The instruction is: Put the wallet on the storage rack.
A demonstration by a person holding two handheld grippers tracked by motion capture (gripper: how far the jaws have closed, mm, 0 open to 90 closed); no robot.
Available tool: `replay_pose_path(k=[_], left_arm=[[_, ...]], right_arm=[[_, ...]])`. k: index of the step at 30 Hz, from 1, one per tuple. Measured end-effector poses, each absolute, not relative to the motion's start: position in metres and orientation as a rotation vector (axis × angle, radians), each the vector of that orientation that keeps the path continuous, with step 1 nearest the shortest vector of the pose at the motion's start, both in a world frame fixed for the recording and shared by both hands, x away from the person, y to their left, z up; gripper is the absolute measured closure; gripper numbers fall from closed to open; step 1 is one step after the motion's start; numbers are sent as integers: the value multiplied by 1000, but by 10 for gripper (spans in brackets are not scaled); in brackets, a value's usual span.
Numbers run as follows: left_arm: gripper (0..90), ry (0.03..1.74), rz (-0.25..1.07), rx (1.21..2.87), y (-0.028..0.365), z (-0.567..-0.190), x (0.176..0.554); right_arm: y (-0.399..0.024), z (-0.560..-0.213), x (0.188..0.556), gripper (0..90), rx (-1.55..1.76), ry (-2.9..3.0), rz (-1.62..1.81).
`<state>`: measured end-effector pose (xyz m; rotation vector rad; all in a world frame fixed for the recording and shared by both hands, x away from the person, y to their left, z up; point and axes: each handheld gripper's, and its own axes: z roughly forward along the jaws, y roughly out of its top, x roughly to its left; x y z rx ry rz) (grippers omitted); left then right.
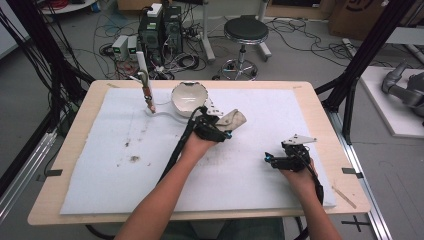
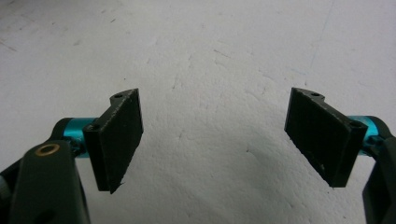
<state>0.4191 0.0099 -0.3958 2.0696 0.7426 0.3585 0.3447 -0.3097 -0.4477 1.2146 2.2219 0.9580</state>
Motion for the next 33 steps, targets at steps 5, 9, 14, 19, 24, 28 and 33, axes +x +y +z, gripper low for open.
replay_pose_path(k=[5, 9, 14, 19, 24, 28, 33], left_arm=[[357, 766, 418, 2033, 37, -373, 417], [357, 798, 463, 2012, 59, -359, 419], [357, 836, 511, 1989, 84, -346, 422], [357, 874, 548, 1978, 103, -340, 426], [357, 920, 569, 1980, 116, -341, 433], [357, 946, 576, 1994, 120, -346, 438], [357, 958, 581, 2020, 118, -353, 445]], right_arm=[[-307, -449, 346, 197, 1205, 2233, 950], [-304, -449, 347, 197, 1198, 2238, 948], [-301, -450, 348, 198, 1189, 2253, 929], [-301, -450, 348, 198, 1190, 2250, 927], [-301, -450, 347, 197, 1187, 2252, 927], [-301, -450, 347, 198, 1187, 2252, 927], [-301, -450, 347, 198, 1186, 2251, 930]])
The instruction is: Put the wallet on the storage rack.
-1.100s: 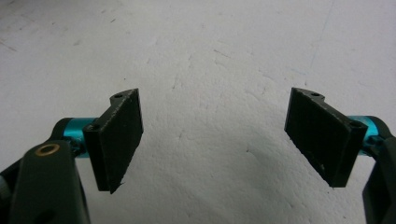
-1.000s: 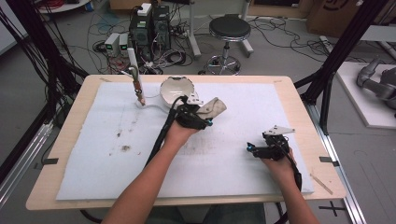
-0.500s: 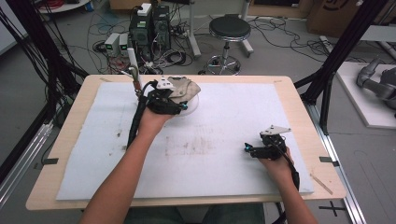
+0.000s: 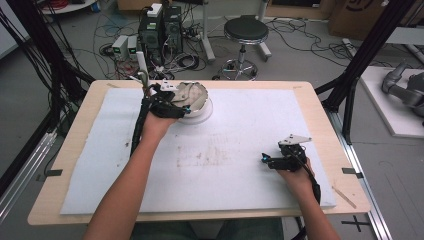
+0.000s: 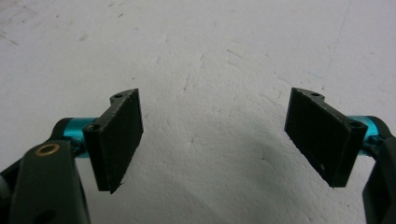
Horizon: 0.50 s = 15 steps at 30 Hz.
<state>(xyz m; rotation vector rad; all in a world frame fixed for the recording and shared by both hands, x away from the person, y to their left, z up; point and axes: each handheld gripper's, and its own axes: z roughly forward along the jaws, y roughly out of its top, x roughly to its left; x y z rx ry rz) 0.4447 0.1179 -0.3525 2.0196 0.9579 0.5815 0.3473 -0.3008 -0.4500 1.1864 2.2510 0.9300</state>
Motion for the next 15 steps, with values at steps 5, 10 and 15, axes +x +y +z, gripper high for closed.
replay_pose_path(k=[5, 10, 15], left_arm=[[356, 966, 589, 2049, 114, -361, 451], [356, 959, 603, 2074, 109, -367, 456], [354, 964, 614, 2095, 106, -371, 460]], right_arm=[[-301, -450, 347, 197, 1187, 2249, 934], [-301, -450, 347, 198, 1185, 2251, 933], [-301, -450, 347, 198, 1180, 2250, 929]])
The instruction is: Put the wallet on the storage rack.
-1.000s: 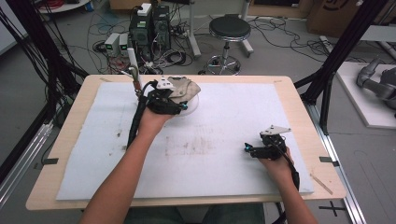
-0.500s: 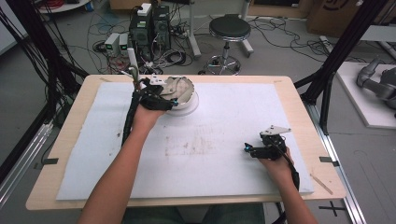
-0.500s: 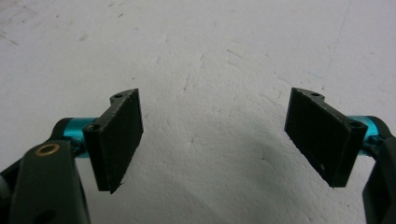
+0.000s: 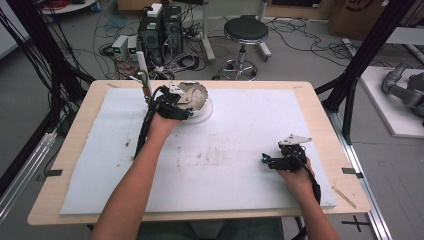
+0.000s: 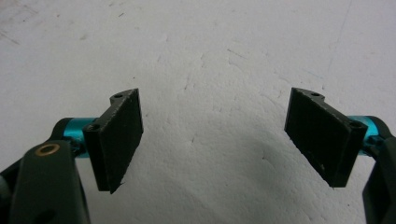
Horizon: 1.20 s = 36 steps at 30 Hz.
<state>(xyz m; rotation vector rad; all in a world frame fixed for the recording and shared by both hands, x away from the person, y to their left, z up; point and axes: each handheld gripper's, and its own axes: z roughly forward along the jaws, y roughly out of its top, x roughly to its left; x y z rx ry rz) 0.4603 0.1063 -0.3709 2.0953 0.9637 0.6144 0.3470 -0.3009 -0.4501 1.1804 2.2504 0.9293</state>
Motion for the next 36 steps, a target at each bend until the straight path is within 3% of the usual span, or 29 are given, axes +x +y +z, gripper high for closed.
replay_pose_path(k=[16, 36], left_arm=[[340, 997, 653, 2079, 104, -379, 469], [224, 970, 715, 1992, 104, -370, 464]], right_arm=[[-300, -450, 346, 198, 1182, 2253, 921], [-299, -450, 345, 198, 1184, 2256, 912]])
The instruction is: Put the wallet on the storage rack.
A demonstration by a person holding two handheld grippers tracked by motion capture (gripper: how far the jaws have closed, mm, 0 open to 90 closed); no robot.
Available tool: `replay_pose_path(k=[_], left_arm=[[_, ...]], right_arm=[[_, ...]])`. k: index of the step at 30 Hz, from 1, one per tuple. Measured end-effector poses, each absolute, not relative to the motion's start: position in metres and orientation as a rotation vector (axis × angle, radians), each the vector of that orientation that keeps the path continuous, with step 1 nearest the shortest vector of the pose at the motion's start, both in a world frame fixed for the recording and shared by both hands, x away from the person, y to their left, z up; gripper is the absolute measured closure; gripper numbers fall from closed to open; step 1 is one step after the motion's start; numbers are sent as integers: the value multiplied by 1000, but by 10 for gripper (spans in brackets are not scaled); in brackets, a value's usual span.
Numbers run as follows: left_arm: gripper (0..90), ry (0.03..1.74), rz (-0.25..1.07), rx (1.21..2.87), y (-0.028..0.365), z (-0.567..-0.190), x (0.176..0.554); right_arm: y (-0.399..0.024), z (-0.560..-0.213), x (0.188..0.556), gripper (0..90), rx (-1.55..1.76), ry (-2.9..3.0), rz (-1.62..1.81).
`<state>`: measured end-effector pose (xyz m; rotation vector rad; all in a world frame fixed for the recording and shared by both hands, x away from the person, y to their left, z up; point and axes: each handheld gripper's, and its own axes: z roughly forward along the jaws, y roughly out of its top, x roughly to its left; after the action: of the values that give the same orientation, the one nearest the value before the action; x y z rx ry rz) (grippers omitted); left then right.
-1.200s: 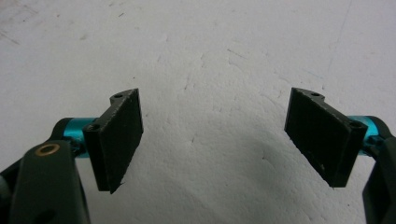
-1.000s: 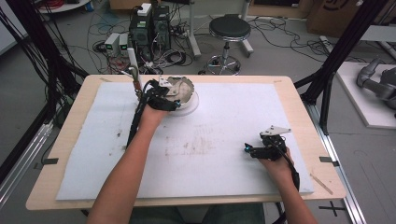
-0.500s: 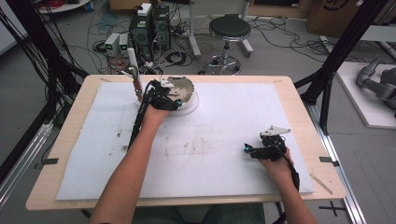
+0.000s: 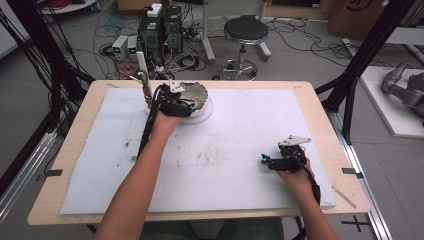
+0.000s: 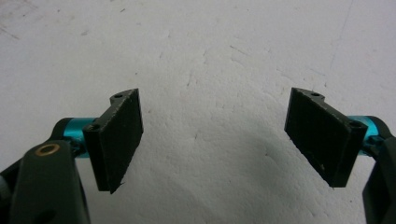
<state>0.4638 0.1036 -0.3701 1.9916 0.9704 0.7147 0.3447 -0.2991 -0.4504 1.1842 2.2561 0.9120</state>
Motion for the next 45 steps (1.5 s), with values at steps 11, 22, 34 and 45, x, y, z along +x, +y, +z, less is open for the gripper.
replay_pose_path(k=[11, 22, 34, 45], left_arm=[[188, 941, 662, 1945, 110, -356, 447], [167, 960, 639, 1928, 130, -360, 415], [161, 926, 522, 1906, 156, -382, 385], [161, 884, 393, 1860, 177, -405, 360]], right_arm=[[-298, -450, 345, 197, 1180, 2257, 911], [-295, -450, 347, 197, 1157, 2262, 909], [-293, -450, 348, 197, 1148, 2267, 905], [-293, -450, 347, 198, 1147, 2264, 909]])
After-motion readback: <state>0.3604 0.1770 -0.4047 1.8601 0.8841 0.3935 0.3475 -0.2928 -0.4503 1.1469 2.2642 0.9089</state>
